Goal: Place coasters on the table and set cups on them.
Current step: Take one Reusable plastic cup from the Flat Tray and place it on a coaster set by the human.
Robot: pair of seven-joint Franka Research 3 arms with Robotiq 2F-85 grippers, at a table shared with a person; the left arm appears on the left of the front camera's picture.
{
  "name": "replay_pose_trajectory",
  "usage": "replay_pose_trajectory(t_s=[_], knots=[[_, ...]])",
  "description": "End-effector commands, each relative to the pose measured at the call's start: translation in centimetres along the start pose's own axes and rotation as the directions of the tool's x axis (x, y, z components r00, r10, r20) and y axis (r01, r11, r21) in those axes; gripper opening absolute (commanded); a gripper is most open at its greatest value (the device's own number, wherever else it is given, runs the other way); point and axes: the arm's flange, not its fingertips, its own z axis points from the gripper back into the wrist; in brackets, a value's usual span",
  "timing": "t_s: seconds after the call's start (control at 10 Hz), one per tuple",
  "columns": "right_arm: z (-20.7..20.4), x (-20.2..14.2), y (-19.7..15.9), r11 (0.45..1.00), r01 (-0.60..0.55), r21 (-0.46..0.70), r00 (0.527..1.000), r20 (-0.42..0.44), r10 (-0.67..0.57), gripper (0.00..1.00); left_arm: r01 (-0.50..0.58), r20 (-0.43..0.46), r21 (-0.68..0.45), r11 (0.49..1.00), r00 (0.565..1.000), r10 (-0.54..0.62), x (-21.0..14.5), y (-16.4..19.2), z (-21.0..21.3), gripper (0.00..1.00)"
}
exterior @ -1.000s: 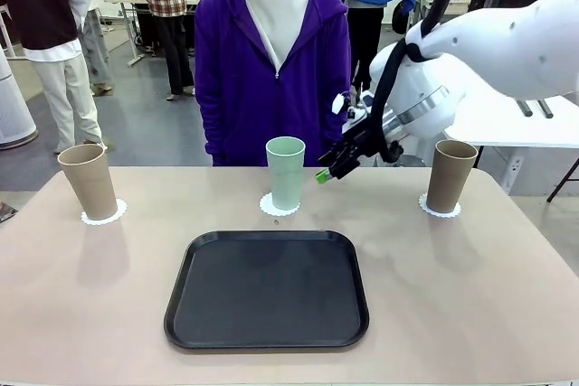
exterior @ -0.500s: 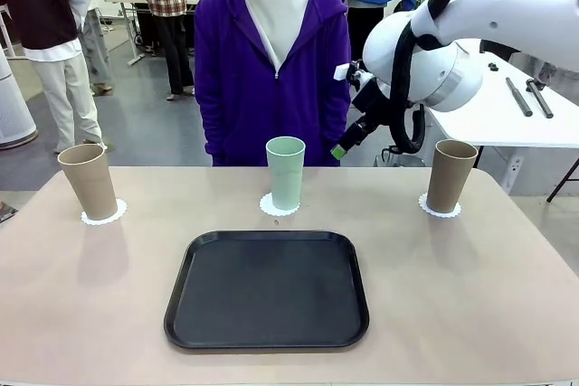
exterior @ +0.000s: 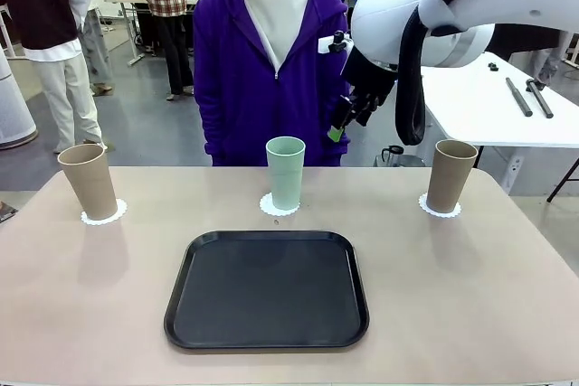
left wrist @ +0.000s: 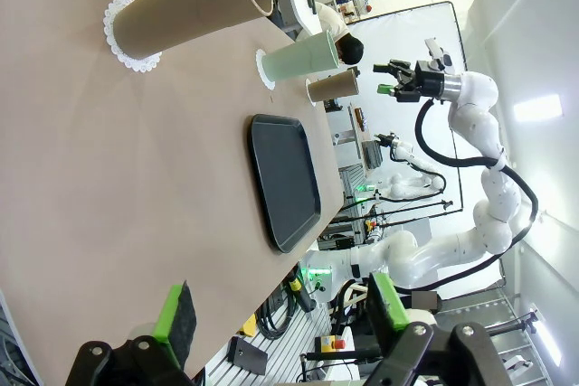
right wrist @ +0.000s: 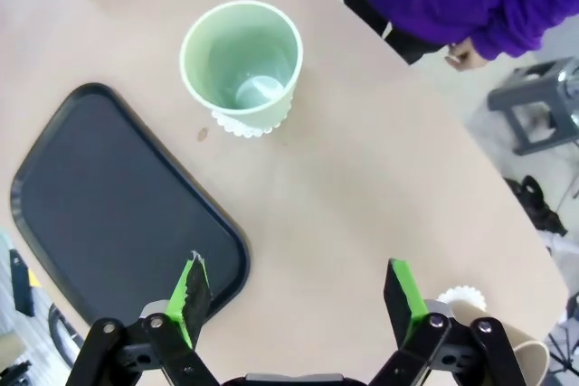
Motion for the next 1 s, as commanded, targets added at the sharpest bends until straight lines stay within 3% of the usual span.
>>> replay_pose_trajectory(t_s=[0.0,0.1,0.9], knots=[[-0.03,-0.38,-0.67,0.999,-0.041,0.023,0.999,0.018,0.041,1.0,0.003,0.01,0.0,1.0,1.0,-0.003,-0.08,-0.08,0.19,1.0],[0.0,0.0,0.0,1.0,0.0,0.0,1.0,0.0,0.0,1.0,0.003,0.01,0.0,1.0,1.0,-0.003,-0.08,-0.08,0.19,1.0],[0.0,0.0,0.0,1.0,0.0,0.0,1.0,0.0,0.0,1.0,0.003,0.01,0.0,1.0,1.0,-0.003,-0.08,-0.08,0.19,1.0]])
